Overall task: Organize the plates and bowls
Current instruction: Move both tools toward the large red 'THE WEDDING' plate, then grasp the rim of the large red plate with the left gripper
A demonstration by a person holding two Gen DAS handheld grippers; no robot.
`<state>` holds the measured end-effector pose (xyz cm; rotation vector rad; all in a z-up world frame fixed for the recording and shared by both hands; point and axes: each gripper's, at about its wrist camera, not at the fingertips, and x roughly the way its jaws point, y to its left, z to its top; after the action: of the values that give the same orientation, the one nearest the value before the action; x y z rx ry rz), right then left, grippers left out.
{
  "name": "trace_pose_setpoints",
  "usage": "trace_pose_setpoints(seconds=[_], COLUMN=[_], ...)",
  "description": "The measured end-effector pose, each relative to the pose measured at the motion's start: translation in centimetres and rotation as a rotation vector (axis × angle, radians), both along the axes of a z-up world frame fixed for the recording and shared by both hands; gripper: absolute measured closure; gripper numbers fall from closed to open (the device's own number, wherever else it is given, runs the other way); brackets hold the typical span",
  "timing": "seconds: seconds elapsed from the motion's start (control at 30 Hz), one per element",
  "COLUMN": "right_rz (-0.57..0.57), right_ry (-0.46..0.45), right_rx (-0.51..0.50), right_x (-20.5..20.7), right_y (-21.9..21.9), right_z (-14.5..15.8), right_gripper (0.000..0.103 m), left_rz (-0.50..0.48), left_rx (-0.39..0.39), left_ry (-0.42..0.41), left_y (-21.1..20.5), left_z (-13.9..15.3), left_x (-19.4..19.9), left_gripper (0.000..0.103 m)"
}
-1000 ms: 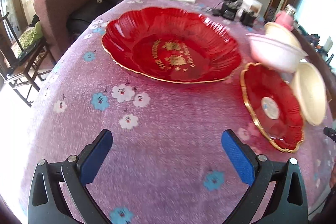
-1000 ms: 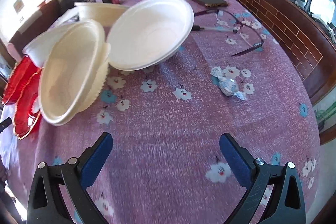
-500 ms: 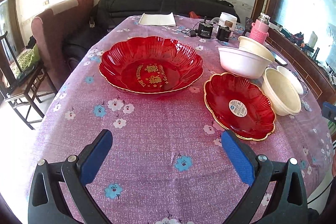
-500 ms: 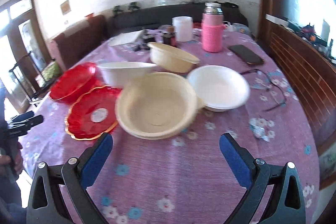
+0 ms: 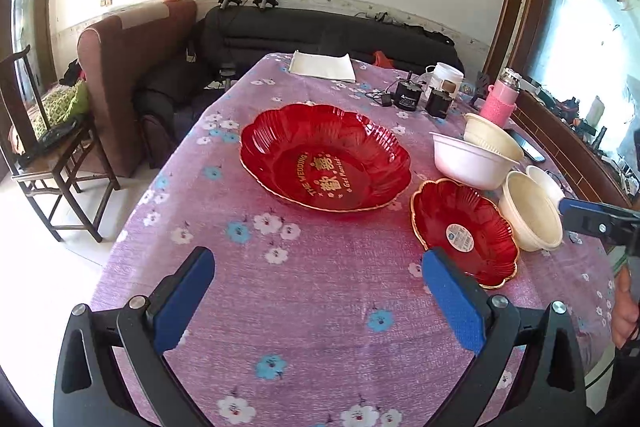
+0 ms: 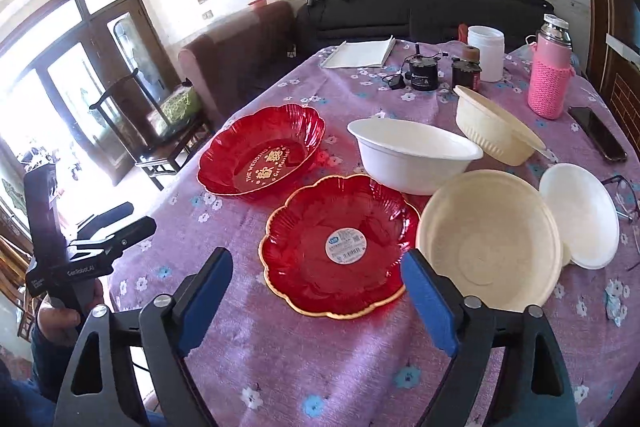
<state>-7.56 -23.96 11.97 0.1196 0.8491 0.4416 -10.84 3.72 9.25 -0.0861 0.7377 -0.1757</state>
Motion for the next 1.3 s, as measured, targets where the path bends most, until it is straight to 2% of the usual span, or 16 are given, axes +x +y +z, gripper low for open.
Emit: trace_pose_setpoints(seconds=[0.1,0.13,0.2,0.23,0.27,0.3,0.47,0.53,0.73,0.9,1.03,1.1,1.13,1.17,1.3], right_rz=[0.024,0.031,0.046,0.042,0.04,0.035,-0.003,-0.012,-0.055,-0.086,-0.098,-0.097,-0.095,-0.095,-0.095], right_ry=[0.052,0.072,0.108,0.12,0.128,0.144,0.231,0.262,0.292,0.291,0.312,0.317,0.319,0.32,0.316], right_rx=[0.034,0.056,0.081,0.093,0.109,0.122,0.196,0.223,0.215,0.153,0.138,0.136,0.132,0.126,0.094], right_x=[2.0,2.8,4.3,4.9,5.6,6.3,10.1,11.5,14.5,16.2,17.0,17.5,17.7,17.8,18.4], right_y=[1.7,2.2,3.1,3.4,3.6,3.9,4.5,4.7,5.3,6.0,6.1,6.2,6.3,6.4,7.1], right_z=[0.1,0.1,0.0,-0.1,-0.2,-0.4,-1.4,-2.0,-3.3,-4.4,-5.6,-6.1,-6.2,-6.4,-6.9], right_gripper=[0.027,0.034,0.042,0.047,0.05,0.057,0.058,0.058,0.058,0.06,0.061,0.064,0.066,0.066,0.074], left_rz=[0.015,0.019,0.012,0.015,0.019,0.014,-0.005,0.03,0.036,0.068,0.045,0.026,0.027,0.022,0.026], left_rx=[0.008,0.0,-0.033,-0.043,-0.053,-0.065,-0.11,-0.106,-0.162,-0.165,-0.19,-0.195,-0.19,-0.189,-0.153], left_ry=[0.0,0.003,0.027,0.037,0.065,0.082,0.161,0.165,0.244,0.277,0.287,0.299,0.307,0.312,0.315], left_y=[1.1,1.5,2.4,2.8,3.3,3.7,5.0,5.7,7.1,7.8,7.6,7.2,7.0,6.6,5.9], left_z=[0.6,0.7,0.9,0.9,0.8,0.8,0.4,0.3,-1.5,-3.2,-4.0,-4.4,-4.6,-4.9,-5.4], left_x=[0.9,1.4,2.7,3.4,4.5,5.1,9.1,10.5,15.0,17.3,18.4,19.0,19.2,19.6,20.2], left_gripper=[0.001,0.004,0.019,0.033,0.037,0.038,0.038,0.038,0.038,0.038,0.04,0.055,0.069,0.078,0.084])
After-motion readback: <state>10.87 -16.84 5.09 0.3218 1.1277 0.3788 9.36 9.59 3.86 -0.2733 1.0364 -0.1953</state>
